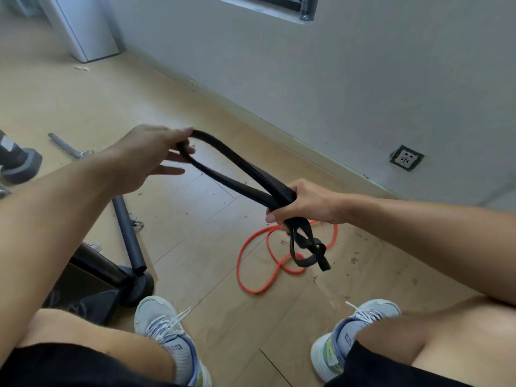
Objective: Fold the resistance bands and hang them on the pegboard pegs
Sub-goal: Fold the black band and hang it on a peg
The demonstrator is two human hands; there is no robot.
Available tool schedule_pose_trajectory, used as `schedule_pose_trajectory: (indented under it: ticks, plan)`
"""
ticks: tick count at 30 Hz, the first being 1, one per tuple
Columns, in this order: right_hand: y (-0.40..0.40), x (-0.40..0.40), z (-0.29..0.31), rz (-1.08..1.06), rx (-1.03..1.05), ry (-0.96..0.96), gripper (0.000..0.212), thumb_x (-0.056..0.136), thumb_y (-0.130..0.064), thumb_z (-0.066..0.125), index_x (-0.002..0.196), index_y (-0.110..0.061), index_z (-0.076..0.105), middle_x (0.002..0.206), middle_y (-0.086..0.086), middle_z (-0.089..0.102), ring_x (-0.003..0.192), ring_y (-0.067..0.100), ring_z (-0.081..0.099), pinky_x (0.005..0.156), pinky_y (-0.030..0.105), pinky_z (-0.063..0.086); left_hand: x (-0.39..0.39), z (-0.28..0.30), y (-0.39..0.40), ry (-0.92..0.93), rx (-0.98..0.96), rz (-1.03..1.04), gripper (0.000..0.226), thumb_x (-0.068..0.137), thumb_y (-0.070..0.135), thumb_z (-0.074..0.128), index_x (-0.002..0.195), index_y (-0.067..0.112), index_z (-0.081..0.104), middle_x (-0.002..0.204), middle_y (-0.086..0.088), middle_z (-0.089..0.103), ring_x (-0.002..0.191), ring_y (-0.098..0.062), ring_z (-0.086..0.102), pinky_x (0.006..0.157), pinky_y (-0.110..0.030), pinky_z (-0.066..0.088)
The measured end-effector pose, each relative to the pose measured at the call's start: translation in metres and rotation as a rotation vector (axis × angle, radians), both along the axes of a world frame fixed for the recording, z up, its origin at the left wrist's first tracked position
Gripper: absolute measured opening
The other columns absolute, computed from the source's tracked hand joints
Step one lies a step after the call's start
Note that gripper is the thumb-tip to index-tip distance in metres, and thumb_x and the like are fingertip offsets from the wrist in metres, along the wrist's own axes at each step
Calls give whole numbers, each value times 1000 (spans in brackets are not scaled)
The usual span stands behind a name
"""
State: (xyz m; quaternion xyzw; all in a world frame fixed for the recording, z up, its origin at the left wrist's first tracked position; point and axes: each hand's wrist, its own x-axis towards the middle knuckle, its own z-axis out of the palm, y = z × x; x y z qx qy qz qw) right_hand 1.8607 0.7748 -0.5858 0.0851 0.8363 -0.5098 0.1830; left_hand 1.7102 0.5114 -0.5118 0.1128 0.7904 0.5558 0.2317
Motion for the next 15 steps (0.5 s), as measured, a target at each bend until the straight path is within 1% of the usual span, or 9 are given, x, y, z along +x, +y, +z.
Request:
schedule_pose_trajectory:
  ticks: [2,4,6,7,9,10,12,13,15]
  plan:
    - [6,3,1,-40,70,24,31,83,-26,87,100,-5,72,69,-1,70,66,14,70,65,26,57,-2,-11,-12,1,-228,-155,43,96,42,56,110,4,69,112,-8,73,109,-24,68,96,-47,54]
    - [9,6,2,-74,143,55,31,80,-26,90,99,-8,72,68,-1,68,60,9,66,57,19,49,1,-21,-21,-32,-439,-297,47,86,48,58,107,9,72,112,-3,74,109,-21,68,95,-45,54]
    - [9,6,2,-61,218,85,32,79,-27,90,98,-9,71,67,-4,64,56,5,62,53,15,44,4,-27,-24,-50,-575,-383,52,75,53,62,106,13,73,112,-1,73,108,-18,68,94,-43,54]
    - [7,6,3,-35,266,95,31,79,-29,90,96,-11,70,67,-6,62,56,4,59,53,15,43,5,-27,-22,-37,-622,-412,53,73,54,65,107,14,73,112,0,73,109,-18,67,96,-43,53]
    - [3,4,5,10,342,115,28,80,-35,89,90,-19,68,69,-7,60,58,4,56,57,19,43,6,-26,-16,38,-694,-452,53,75,50,75,116,17,70,117,0,71,113,-19,64,102,-43,50]
    - [1,3,7,18,365,128,27,80,-37,88,87,-22,67,70,-7,60,59,5,55,58,22,43,7,-25,-10,82,-712,-466,59,74,47,80,124,18,66,123,1,68,116,-20,62,105,-43,49]
    - [-5,1,12,26,392,167,26,81,-38,87,85,-26,65,71,-9,60,61,7,55,60,25,43,14,-23,3,138,-688,-491,80,67,47,87,137,23,55,133,3,62,122,-20,58,105,-42,48]
    - [-8,0,14,36,399,185,25,81,-38,88,85,-26,66,73,-8,63,64,9,58,62,28,44,19,-23,11,163,-660,-510,88,64,47,89,141,26,51,138,4,59,125,-19,55,104,-39,47]
    - [-15,-1,16,77,426,207,26,78,-38,89,88,-26,69,79,-6,70,73,15,64,67,33,51,33,-22,28,240,-621,-563,96,62,48,90,145,29,45,143,7,54,133,-16,49,102,-31,43]
